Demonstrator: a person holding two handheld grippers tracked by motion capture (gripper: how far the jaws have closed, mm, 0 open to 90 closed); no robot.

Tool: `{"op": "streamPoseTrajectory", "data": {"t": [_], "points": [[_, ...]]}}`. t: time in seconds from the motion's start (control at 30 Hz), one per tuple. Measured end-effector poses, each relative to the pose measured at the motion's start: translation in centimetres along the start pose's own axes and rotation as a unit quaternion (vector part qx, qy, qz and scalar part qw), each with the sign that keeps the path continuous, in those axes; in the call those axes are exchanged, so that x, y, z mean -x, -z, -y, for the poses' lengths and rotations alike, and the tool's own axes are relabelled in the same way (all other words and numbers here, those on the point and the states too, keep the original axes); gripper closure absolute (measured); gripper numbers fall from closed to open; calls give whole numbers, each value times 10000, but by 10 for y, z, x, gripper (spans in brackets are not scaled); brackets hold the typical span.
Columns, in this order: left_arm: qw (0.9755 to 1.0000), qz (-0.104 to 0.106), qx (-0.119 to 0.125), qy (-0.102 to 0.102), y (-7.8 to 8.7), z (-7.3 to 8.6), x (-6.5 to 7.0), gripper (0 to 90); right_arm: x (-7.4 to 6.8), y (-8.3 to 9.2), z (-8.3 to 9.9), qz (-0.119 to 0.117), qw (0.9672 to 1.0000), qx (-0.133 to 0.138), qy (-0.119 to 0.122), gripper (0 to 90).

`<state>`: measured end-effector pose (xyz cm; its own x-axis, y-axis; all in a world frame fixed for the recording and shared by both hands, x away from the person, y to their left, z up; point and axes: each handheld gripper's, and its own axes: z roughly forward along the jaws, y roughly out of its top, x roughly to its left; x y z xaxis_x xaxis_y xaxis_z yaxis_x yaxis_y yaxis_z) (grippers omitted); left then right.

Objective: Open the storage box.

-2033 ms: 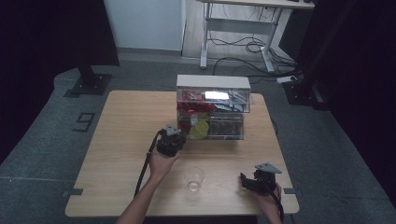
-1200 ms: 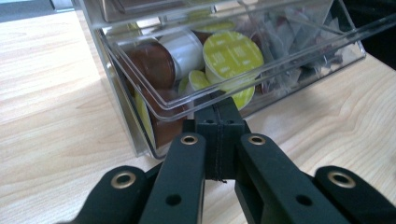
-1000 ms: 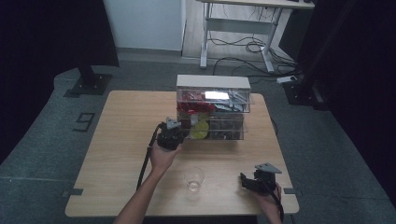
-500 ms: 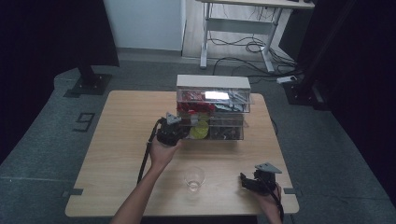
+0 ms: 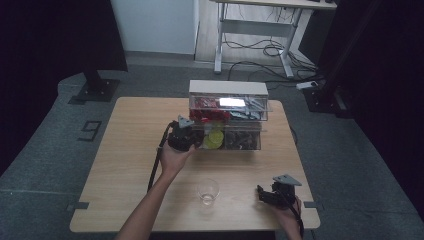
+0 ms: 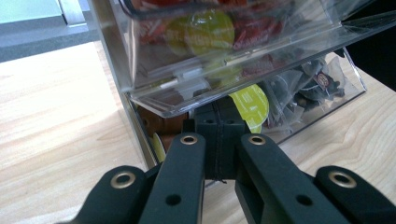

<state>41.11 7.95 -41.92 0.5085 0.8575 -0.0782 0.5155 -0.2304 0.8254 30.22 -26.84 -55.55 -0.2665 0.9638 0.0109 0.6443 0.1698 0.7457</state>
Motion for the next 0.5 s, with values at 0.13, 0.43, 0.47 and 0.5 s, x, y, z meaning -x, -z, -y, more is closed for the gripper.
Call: {"op": "streamPoseTrajectory", "data": {"t": [0.13, 0.43, 0.47, 0.5], "points": [[10000, -12, 13, 27, 0, -5, -2, 900, 0, 0, 0, -4, 10000, 1, -1, 169], [10000, -41, -14, -87, -2, -13, -1, 900, 0, -1, 0, 26, 10000, 6, -13, 168], [10000, -41, -14, -87, -2, -13, -1, 900, 0, -1, 0, 26, 10000, 5, -12, 168], [10000, -24, -6, -81, -3, -13, -1, 900, 0, -1, 0, 23, 10000, 7, -15, 167]]}}
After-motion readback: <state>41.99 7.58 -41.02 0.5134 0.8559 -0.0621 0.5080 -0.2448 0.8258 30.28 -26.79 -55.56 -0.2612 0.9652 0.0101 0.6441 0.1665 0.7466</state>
